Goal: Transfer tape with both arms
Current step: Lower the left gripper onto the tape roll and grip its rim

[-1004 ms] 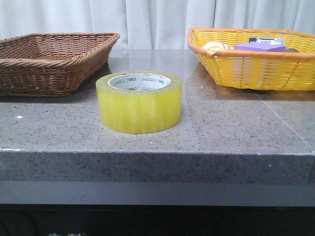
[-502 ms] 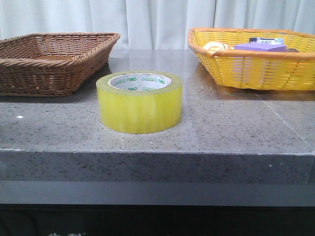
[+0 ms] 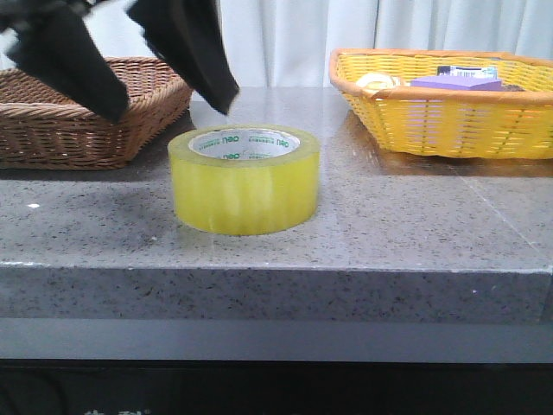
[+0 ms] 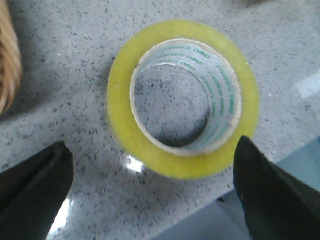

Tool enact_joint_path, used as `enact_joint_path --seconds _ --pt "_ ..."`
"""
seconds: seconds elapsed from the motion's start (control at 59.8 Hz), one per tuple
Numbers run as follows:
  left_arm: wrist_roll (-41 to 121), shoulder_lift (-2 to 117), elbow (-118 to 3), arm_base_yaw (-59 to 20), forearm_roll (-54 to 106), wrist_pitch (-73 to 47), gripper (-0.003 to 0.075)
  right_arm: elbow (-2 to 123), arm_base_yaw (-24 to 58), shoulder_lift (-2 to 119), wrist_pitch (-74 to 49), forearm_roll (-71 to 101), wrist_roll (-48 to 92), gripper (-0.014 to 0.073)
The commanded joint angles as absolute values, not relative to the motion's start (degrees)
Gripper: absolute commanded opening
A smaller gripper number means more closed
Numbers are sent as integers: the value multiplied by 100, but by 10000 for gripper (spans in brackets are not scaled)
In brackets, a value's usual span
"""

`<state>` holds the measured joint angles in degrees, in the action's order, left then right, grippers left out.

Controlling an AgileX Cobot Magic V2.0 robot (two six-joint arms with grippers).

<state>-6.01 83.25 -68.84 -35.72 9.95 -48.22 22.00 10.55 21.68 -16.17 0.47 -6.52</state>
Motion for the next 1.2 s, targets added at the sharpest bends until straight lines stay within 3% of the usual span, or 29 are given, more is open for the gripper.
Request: enact_joint_path --seconds 0.0,0.552,0.652,0.903,1.07,1.188 --pt "-601 8441 -7207 -3605 1063 -4552 639 2350 1014 2190 -1113 0 -635 -68" --pt "-601 9139 -7206 -3605 1053 -3975 631 2350 1014 2190 -1092 0 -635 -68" --pt "-601 9139 -7206 -3605 1053 -3986 554 2350 1014 2190 -1086 0 -635 -68" --pt "-601 9139 -7206 -3605 1053 -4029 218 2350 1014 2190 -1086 0 -635 -68" --pt "-601 9139 -7206 -3605 1053 -4029 99 2350 1014 2190 -1086 0 -635 -68" --pt "-601 9128 -7230 -3605 1075 -4043 64 2350 1014 2190 -1086 0 -635 -68"
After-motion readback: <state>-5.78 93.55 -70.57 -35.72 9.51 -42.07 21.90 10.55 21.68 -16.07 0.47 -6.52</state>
